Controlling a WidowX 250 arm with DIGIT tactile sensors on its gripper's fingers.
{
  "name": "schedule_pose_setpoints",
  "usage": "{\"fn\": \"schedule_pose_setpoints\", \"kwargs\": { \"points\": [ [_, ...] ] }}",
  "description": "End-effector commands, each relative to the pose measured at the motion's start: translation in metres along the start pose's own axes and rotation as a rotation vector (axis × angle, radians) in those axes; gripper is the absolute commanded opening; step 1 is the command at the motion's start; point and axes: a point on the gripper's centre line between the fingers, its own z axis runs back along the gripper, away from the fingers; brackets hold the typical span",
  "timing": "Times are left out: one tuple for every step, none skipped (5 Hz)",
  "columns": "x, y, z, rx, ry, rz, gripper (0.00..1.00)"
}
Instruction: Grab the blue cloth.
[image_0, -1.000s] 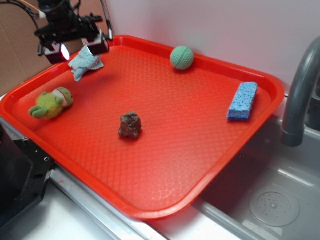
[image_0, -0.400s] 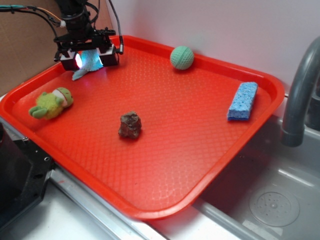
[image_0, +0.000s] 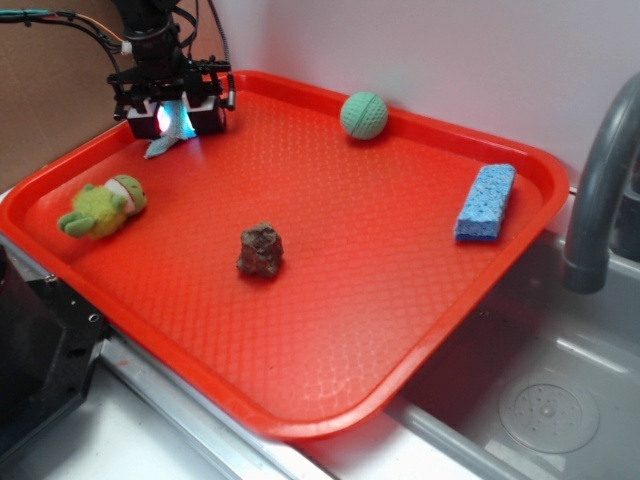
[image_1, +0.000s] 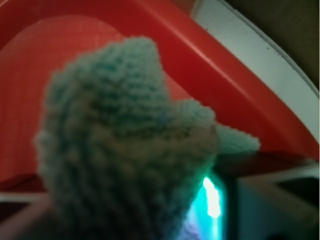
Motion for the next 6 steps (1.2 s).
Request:
{"fn": "schedule_pose_setpoints", "kwargs": {
  "points": [
    [0.000, 0.009, 0.042, -0.017, -0.088, 0.015, 0.00],
    [-0.046, -0.003, 0.087, -0.095, -0.073, -0.132, 0.00],
    [-0.082, -0.006, 0.114, -0.188, -0.006, -0.305, 0.00],
    [-0.103, -0.011, 0.127, -0.216, 0.021, -0.486, 0.00],
    [-0.110, -0.024, 0.122, -0.225, 0.081, -0.621, 0.00],
    [-0.116, -0.031, 0.128, -0.242, 0.071, -0.673, 0.00]
  ]
}}
